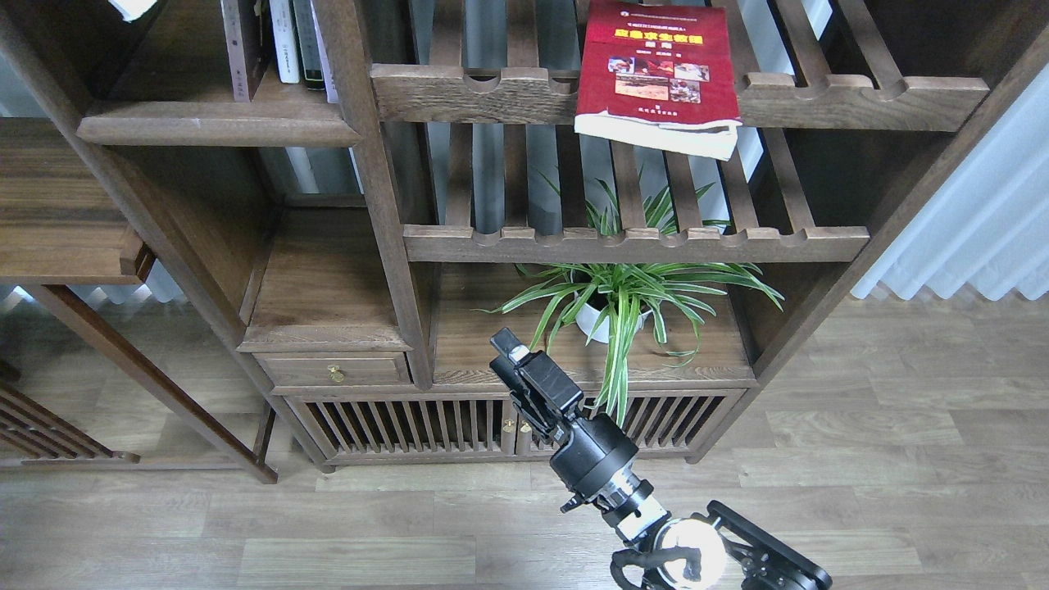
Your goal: Organize books on shelf
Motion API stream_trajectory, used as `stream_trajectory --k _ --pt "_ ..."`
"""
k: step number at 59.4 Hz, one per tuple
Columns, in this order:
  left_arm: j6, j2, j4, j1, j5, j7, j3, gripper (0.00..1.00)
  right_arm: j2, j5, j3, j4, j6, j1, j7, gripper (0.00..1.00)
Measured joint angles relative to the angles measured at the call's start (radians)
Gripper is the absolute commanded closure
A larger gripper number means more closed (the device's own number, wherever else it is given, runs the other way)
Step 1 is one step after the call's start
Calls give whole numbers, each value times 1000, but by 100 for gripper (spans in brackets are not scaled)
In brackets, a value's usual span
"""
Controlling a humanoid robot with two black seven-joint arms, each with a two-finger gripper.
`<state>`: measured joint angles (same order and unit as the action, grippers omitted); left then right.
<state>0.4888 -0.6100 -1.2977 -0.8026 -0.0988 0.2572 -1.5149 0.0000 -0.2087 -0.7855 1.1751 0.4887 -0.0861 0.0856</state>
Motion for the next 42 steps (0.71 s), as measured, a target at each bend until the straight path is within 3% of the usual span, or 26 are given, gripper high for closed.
stream_trajectory --k 34,42 --pt "-20 15 8 -2 -257 -16 -10 100 0 2 2 -8 0 -6 -4 22" --pt "-13 76 -9 -3 -259 -34 13 100 0 2 4 -11 0 -4 -4 20"
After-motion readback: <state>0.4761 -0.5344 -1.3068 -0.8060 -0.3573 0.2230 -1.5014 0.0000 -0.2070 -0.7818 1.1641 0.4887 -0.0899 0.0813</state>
